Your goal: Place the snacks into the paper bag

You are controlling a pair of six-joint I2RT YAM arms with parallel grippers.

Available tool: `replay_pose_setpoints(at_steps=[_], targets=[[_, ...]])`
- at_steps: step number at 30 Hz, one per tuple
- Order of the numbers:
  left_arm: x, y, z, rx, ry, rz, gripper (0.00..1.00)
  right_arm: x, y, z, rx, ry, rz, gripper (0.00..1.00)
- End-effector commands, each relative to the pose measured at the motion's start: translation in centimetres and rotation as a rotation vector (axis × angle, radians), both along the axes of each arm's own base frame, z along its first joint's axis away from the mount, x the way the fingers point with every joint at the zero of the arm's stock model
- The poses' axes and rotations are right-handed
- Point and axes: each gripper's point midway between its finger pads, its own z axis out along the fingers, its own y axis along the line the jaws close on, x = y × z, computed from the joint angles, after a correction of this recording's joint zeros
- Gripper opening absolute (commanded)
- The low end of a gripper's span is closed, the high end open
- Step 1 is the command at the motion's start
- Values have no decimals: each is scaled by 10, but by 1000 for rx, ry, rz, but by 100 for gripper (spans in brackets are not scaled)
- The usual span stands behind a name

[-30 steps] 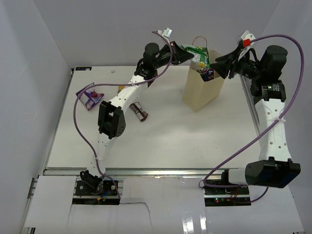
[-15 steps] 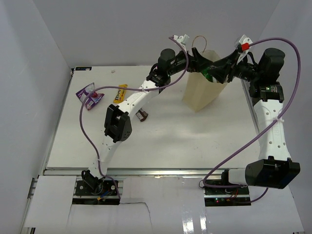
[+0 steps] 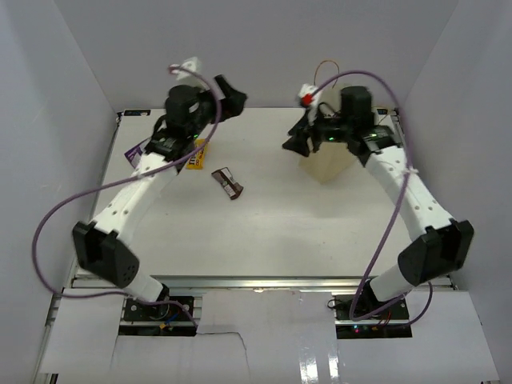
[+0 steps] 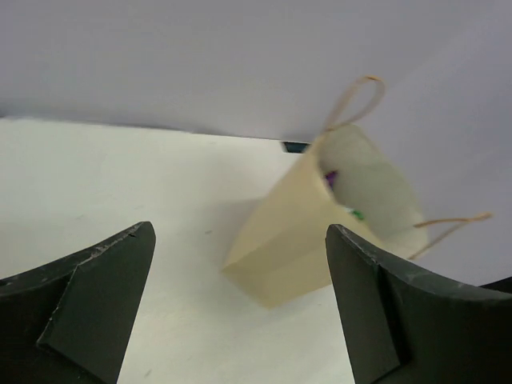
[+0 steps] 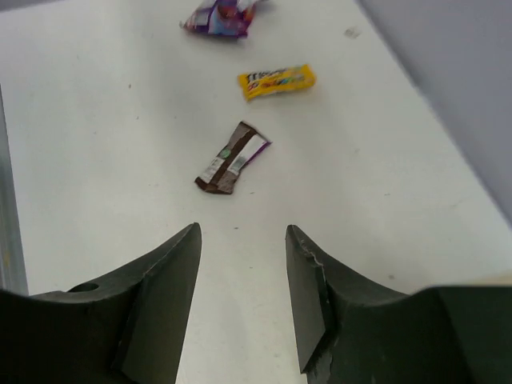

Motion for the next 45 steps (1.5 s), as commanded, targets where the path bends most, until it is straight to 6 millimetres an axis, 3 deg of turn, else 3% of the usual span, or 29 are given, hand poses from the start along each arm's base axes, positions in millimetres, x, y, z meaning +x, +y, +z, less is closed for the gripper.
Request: replay_pose_setpoints(at_steps=[1,2,3,4,5,6,7,8,9,11,12,13,15,21,24,29,32,33,35,36,38,39,40,41,44,45], targets=[[-30,95,-41,16,138,223,98,18,32,-90,-286,114,-146,54],[-49,124,-41,6,162,270,98,21,43,-104,-325,132,-183,55],[-63,133,-78,35,239,284,98,21,57,-120,-366,170,-263,57],[-75,141,-89,48,265,298,98,28,67,-149,-405,224,-302,61],[-99,156,-110,64,311,334,98,30,83,-152,-379,250,-355,63],[-108,161,-101,57,293,345,98,34,91,-161,-389,241,-361,65],[-121,167,-129,64,354,365,98,38,102,-183,-387,298,-398,72],[-134,176,-142,70,390,402,98,41,118,-179,-366,293,-399,74],[-150,183,-150,56,397,422,98,43,130,-202,-378,341,-399,83],[-168,190,-162,29,433,450,98,46,145,-213,-368,375,-390,89],[-177,194,-157,6,414,465,98,49,158,-207,-341,376,-373,89],[-184,197,-165,-4,432,477,98,51,163,-223,-356,390,-372,89],[-194,203,-170,1,454,501,98,52,177,-234,-360,377,-356,88],[-212,211,-170,8,477,521,98,48,192,-277,-417,392,-341,80],[-214,212,-167,14,479,524,98,48,197,-296,-436,403,-328,66],[-216,214,-166,19,485,529,98,45,199,-298,-435,411,-298,47],[-216,213,-168,7,493,532,98,40,195,-290,-428,416,-287,25],[-216,213,-169,4,493,533,98,41,193,-275,-409,399,-282,12],[-215,213,-171,5,494,534,98,38,186,-263,-407,377,-250,8],[-215,213,-172,4,493,534,98,37,184,-231,-367,335,-229,8],[-213,211,-175,1,491,526,98,35,174,-196,-336,253,-151,8],[-211,210,-177,1,490,521,98,28,165,-157,-293,183,-113,8],[-210,208,-179,3,493,517,98,24,158,-136,-274,125,-78,8],[-208,206,-181,1,490,507,98,22,141,-86,-214,12,-57,8],[-201,202,-188,5,490,489,98,32,97,-43,-168,-117,-104,8],[-199,199,-190,5,493,479,98,32,79,-14,-141,-172,-160,8]])
